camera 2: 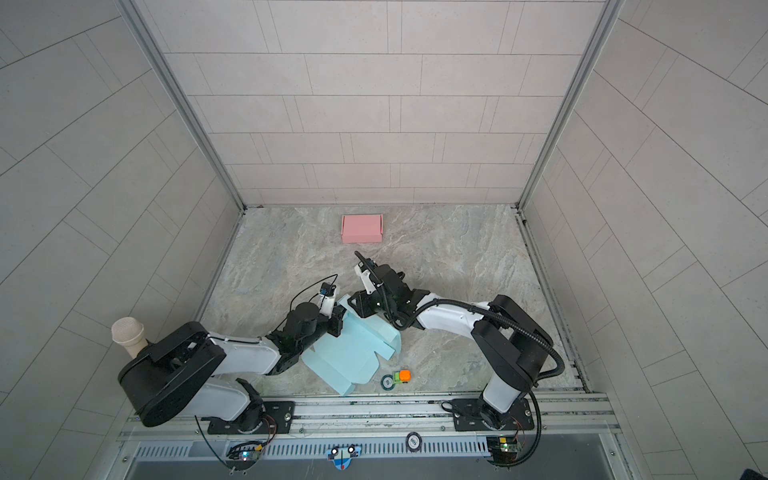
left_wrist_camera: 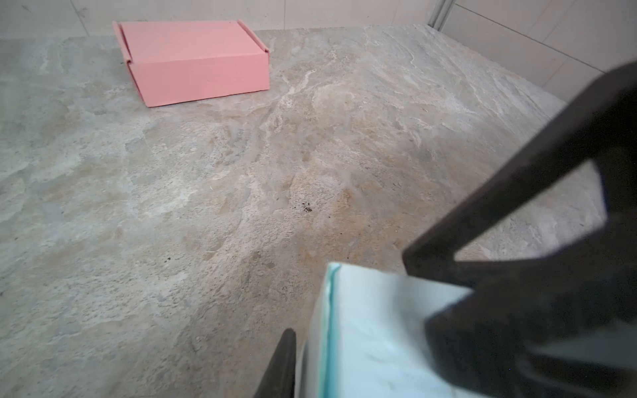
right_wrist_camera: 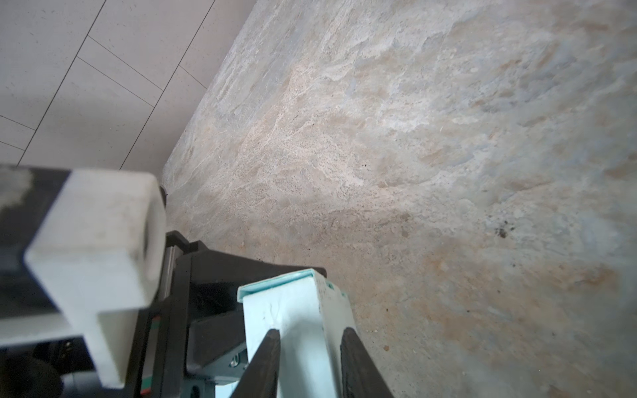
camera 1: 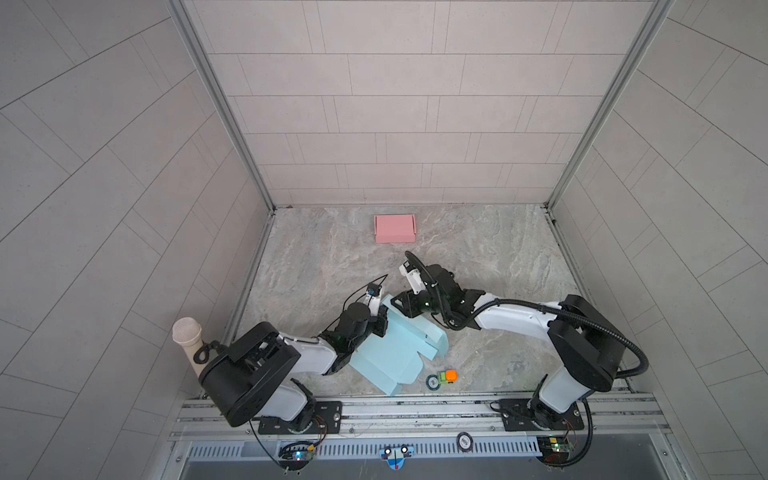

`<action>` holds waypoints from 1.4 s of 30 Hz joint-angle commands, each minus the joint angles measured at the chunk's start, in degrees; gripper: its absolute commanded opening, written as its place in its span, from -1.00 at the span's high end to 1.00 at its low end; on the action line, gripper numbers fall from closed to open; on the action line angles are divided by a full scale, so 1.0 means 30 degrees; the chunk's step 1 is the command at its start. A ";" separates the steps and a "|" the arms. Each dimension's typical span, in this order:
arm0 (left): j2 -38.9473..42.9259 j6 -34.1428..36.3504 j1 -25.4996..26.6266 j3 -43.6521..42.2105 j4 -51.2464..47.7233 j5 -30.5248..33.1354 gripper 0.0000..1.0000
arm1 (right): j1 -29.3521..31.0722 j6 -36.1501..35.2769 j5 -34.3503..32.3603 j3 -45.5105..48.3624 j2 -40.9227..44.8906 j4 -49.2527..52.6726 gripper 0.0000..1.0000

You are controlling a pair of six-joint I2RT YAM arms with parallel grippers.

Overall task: Fold the paper box
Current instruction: 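Grip the raised end wall with the right gripper while the left holds the folded edge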

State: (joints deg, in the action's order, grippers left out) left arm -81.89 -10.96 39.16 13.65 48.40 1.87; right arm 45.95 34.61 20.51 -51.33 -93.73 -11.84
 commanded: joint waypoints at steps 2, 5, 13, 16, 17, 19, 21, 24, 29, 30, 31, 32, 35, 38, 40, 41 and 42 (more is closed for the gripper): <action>0.0056 -0.0418 -0.0015 -0.0462 0.0851 0.0992 0.51 | 0.0691 0.0592 -0.0227 0.0866 0.0332 0.1541 0.38; 0.0093 -0.0504 0.0025 -0.0687 0.1003 0.0983 0.49 | 0.0855 0.0564 -0.0665 0.0951 0.0483 0.1688 0.39; -0.0102 -0.0450 0.0454 -0.1620 0.1650 0.1285 0.44 | 0.0997 0.0606 -0.1322 0.0909 0.0404 0.1923 0.42; -0.0493 -0.0448 0.0454 -0.1644 0.2093 0.1164 0.42 | 0.1074 0.0666 -0.1415 0.0851 0.0397 0.2006 0.43; -0.0684 -0.0420 0.0454 -0.1600 0.2207 0.1186 0.41 | 0.1088 0.0655 -0.1442 0.0817 0.0424 0.2034 0.42; -0.1092 -0.0390 0.0454 -0.1434 0.2427 0.1250 0.39 | 0.1119 0.0683 -0.1567 0.0817 0.0439 0.2070 0.43; -0.1407 -0.0332 0.0454 -0.1262 0.2777 0.1223 0.38 | 0.1147 0.0778 -0.1655 0.0843 0.0464 0.2072 0.43; -0.1943 -0.0228 0.0454 -0.0953 0.3030 0.1157 0.39 | 0.1236 0.0944 -0.1764 0.0878 0.0424 0.1991 0.44; -0.2871 -0.0358 0.0454 -0.0997 0.4125 0.1686 0.45 | 0.1511 0.1148 -0.1906 0.0814 0.0288 0.1902 0.44; -0.3066 -0.0389 0.0454 -0.1002 0.4416 0.1727 0.46 | 0.1553 0.1228 -0.1934 0.0814 0.0249 0.1880 0.44; -0.3235 -0.0444 0.0454 -0.1002 0.4633 0.1733 0.47 | 0.1615 0.1293 -0.1944 0.0819 0.0220 0.1827 0.45; -0.3394 -0.0476 0.0454 -0.1005 0.4780 0.1812 0.48 | 0.1665 0.1402 -0.1947 0.0846 0.0190 0.1779 0.45; -0.3694 -0.0565 0.0454 -0.1028 0.5130 0.2139 0.50 | 0.1787 0.1752 -0.1996 0.1017 0.0131 0.1440 0.47; -0.3671 -0.0623 0.0454 -0.1178 0.5311 0.2694 0.56 | 0.1951 0.2076 -0.2020 0.1242 0.0183 0.1184 0.49; -0.3642 -0.0680 0.0454 -0.1267 0.5372 0.3026 0.59 | 0.2069 0.2187 -0.2226 0.1376 0.0219 0.1132 0.49; -0.3666 -0.0697 0.0452 -0.1325 0.5436 0.3146 0.62 | 0.2110 0.2280 -0.2260 0.1457 0.0248 0.1071 0.49; -0.3681 -0.0733 0.0454 -0.1347 0.5465 0.3233 0.63 | 0.2142 0.2345 -0.2283 0.1555 0.0276 0.1005 0.50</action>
State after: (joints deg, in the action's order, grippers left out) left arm -92.53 -12.14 40.95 9.93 61.67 6.59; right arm 50.94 39.70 13.41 -49.23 -92.51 -14.15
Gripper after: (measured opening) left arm 0.193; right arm 0.255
